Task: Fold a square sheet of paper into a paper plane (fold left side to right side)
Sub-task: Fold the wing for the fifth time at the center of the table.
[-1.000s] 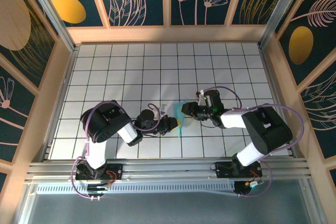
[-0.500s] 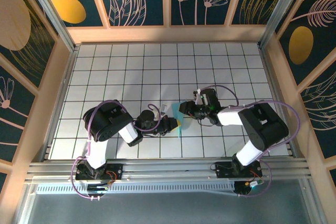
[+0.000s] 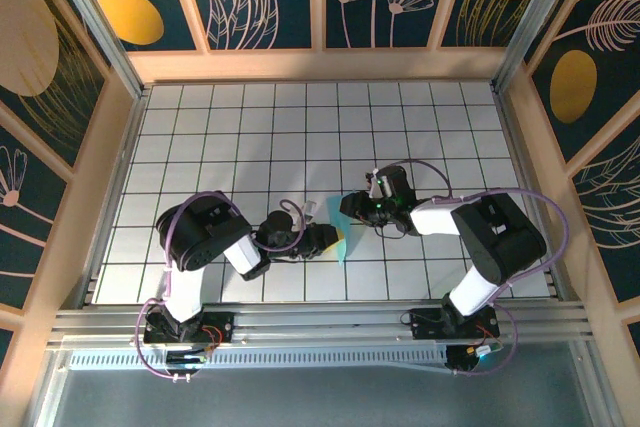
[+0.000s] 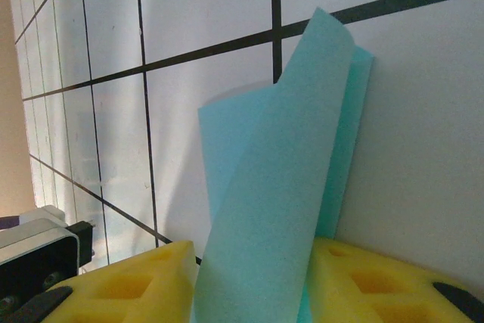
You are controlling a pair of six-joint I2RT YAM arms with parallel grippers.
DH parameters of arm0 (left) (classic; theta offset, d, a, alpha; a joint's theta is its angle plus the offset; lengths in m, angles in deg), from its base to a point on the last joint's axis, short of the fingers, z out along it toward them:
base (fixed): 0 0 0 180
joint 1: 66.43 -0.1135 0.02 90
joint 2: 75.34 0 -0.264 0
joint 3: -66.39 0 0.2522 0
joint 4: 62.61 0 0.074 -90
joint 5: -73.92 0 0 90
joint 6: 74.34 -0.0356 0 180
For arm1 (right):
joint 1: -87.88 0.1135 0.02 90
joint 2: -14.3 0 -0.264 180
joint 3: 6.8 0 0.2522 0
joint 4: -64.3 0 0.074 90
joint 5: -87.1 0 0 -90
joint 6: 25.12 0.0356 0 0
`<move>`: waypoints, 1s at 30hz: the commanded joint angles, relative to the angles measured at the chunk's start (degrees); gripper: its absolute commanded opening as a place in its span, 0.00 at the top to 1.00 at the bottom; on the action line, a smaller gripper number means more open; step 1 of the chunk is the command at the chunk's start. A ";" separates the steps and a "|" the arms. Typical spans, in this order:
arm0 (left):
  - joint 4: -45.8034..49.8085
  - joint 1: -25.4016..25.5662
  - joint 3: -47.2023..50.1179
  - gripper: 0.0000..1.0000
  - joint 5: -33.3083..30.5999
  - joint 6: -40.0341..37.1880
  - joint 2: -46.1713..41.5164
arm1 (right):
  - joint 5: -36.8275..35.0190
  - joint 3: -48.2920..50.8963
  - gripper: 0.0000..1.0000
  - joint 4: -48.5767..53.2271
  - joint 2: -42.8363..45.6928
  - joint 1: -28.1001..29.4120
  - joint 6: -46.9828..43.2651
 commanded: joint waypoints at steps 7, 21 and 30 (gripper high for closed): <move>5.37 -2.54 0.28 0.67 -0.95 -3.60 -5.64 | -2.64 -0.68 0.58 2.19 -2.20 0.92 -2.12; 11.09 -2.63 -7.63 0.63 0.03 -5.52 -0.99 | -2.94 -0.76 0.58 2.69 -2.18 0.92 -2.16; 17.41 -2.64 -8.83 0.82 -2.17 -8.51 -1.77 | -3.12 -1.33 0.58 3.29 -2.68 0.92 -2.36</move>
